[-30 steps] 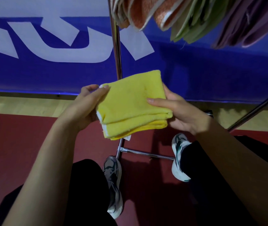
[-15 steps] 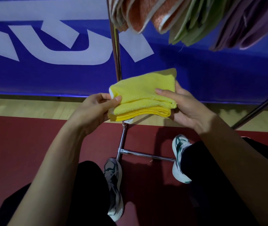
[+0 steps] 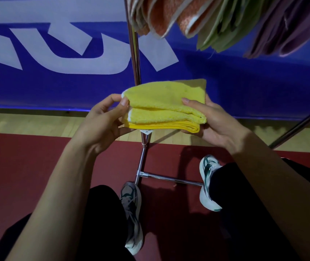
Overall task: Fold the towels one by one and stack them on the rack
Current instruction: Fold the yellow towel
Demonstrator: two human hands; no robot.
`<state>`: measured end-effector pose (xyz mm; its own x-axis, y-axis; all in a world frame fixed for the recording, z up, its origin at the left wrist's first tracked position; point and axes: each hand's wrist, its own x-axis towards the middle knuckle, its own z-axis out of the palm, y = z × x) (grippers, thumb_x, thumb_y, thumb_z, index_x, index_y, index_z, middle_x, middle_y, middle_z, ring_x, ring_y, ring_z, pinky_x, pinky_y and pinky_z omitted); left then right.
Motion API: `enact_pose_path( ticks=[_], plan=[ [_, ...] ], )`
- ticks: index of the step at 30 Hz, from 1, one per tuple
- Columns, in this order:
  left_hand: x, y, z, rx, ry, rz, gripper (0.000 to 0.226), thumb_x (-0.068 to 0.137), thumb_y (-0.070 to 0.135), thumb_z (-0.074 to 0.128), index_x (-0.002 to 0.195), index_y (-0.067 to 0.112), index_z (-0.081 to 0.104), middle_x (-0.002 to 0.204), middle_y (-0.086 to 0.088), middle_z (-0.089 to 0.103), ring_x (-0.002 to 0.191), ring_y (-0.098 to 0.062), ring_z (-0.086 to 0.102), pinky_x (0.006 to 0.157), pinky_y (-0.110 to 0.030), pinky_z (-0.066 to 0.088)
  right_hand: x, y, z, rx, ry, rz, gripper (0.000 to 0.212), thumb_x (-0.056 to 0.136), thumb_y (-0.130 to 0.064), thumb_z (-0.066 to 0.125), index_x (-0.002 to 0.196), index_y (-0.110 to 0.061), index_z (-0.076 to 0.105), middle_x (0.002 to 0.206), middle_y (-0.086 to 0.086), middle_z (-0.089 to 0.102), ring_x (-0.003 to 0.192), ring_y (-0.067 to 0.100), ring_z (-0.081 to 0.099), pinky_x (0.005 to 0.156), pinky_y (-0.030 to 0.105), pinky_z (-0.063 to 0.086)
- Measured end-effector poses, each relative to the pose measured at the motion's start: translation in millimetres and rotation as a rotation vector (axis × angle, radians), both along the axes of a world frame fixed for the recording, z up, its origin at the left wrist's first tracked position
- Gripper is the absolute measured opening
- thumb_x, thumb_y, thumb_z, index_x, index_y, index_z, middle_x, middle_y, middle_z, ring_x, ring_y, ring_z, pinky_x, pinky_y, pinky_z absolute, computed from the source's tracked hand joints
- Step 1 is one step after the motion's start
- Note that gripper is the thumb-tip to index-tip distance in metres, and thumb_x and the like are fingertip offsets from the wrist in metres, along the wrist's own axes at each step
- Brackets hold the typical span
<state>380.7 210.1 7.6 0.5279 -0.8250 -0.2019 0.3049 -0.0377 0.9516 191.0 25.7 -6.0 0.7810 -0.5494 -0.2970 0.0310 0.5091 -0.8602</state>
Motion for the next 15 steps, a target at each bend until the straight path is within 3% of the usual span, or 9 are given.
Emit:
enact_pose_path(
  ticks=[2, 7, 10, 13, 15],
  plan=[
    [1, 2, 3, -0.037, 0.005, -0.026, 0.016, 0.101, 0.022, 0.057, 0.114, 0.015, 0.064, 0.111, -0.011, 0.070, 0.095, -0.027, 0.070, 0.084, -0.043, 0.062, -2, 0, 2, 0.000, 0.037, 0.025, 0.050, 0.097, -0.027, 0.066, 0.143, -0.034, 0.048, 0.095, -0.004, 0.078, 0.074, 0.015, 0.076, 0.050, 0.030, 0.058],
    [4, 6, 3, -0.087, -0.031, -0.143, 0.027, 0.107, 0.023, 0.049, 0.127, 0.010, 0.063, 0.124, -0.013, 0.066, 0.110, -0.031, 0.067, 0.095, -0.047, 0.059, -5, -7, 1, 0.006, 0.067, 0.020, 0.037, 0.099, -0.033, 0.064, 0.135, -0.035, 0.057, 0.094, -0.005, 0.076, 0.071, 0.011, 0.073, 0.047, 0.025, 0.056],
    [8, 7, 3, -0.089, 0.017, -0.174, 0.052, 0.103, 0.027, 0.056, 0.147, -0.001, 0.049, 0.138, -0.020, 0.056, 0.124, -0.039, 0.056, 0.103, -0.048, 0.056, -6, -9, 2, 0.026, 0.091, 0.020, 0.016, 0.099, -0.035, 0.063, 0.108, -0.026, 0.072, 0.087, -0.004, 0.075, 0.069, 0.009, 0.072, 0.051, 0.023, 0.056],
    [3, 8, 3, -0.060, -0.087, -0.192, 0.053, 0.091, 0.015, 0.075, 0.136, -0.005, 0.054, 0.133, -0.020, 0.064, 0.122, -0.033, 0.065, 0.102, -0.039, 0.056, -5, -11, -1, 0.037, 0.092, 0.044, 0.031, 0.098, -0.034, 0.063, 0.074, -0.026, 0.080, 0.084, -0.003, 0.075, 0.071, 0.009, 0.071, 0.056, 0.023, 0.057],
    [-4, 6, 1, -0.015, -0.177, -0.189, 0.046, 0.087, 0.005, 0.076, 0.129, -0.005, 0.059, 0.128, -0.016, 0.069, 0.119, -0.031, 0.070, 0.102, -0.038, 0.057, -5, -10, 0, 0.058, 0.088, 0.048, 0.028, 0.098, -0.032, 0.063, 0.077, -0.025, 0.080, 0.087, -0.002, 0.076, 0.074, 0.010, 0.072, 0.060, 0.024, 0.058]
  ],
)
